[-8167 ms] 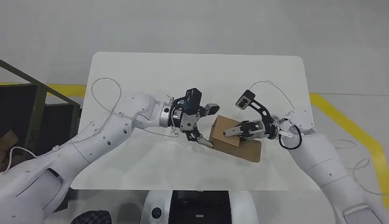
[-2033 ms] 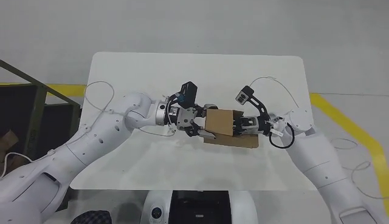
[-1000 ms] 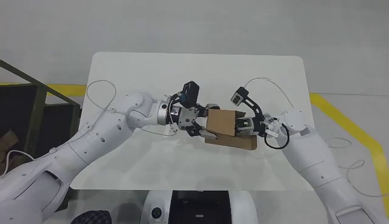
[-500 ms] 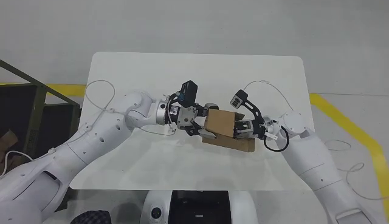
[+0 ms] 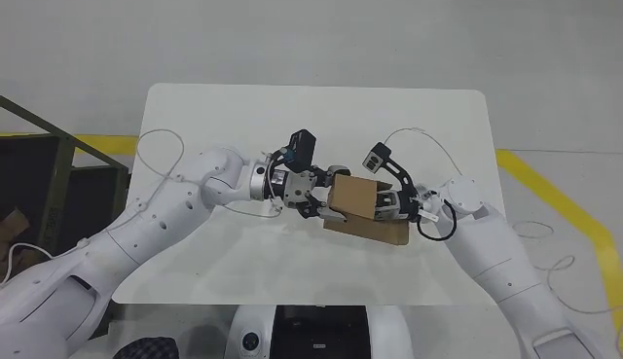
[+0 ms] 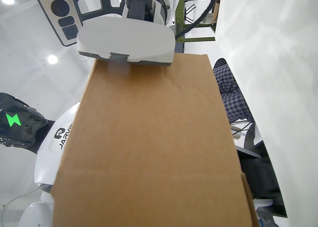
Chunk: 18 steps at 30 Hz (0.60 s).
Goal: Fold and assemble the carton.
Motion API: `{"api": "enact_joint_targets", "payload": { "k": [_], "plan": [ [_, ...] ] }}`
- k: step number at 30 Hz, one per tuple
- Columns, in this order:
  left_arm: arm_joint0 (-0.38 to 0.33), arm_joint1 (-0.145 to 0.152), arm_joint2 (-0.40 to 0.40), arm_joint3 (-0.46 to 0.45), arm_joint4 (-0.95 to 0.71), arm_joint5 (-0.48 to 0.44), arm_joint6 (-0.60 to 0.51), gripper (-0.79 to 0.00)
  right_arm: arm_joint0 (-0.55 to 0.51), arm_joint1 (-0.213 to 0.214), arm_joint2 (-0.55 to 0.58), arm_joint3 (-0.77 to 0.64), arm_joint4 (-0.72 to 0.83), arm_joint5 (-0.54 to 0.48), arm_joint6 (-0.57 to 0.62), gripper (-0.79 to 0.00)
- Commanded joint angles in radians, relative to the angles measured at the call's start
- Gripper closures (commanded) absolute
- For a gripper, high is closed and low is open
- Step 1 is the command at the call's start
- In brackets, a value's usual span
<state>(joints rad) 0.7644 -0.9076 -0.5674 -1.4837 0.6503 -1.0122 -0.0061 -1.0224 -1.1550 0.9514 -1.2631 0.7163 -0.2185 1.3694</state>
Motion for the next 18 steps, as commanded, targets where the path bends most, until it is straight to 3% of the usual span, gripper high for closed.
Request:
{"api": "enact_joint_targets", "payload": {
  "k": [1, 11, 18],
  "plan": [
    [0.000, 0.000, 0.000, 0.000, -0.002, 0.000, -0.001, -0.570, -0.002, 0.000, 0.002, -0.001, 0.000, -0.003, 0.002, 0.000],
    [0.004, 0.003, -0.005, -0.002, -0.001, 0.000, 0.000, -0.566, -0.021, 0.010, 0.042, -0.001, -0.004, -0.004, 0.008, 0.000],
    [0.004, 0.002, -0.004, -0.004, -0.002, 0.000, 0.000, -0.557, -0.020, -0.001, 0.011, -0.018, -0.008, 0.004, -0.004, 0.000]
  ]
}}
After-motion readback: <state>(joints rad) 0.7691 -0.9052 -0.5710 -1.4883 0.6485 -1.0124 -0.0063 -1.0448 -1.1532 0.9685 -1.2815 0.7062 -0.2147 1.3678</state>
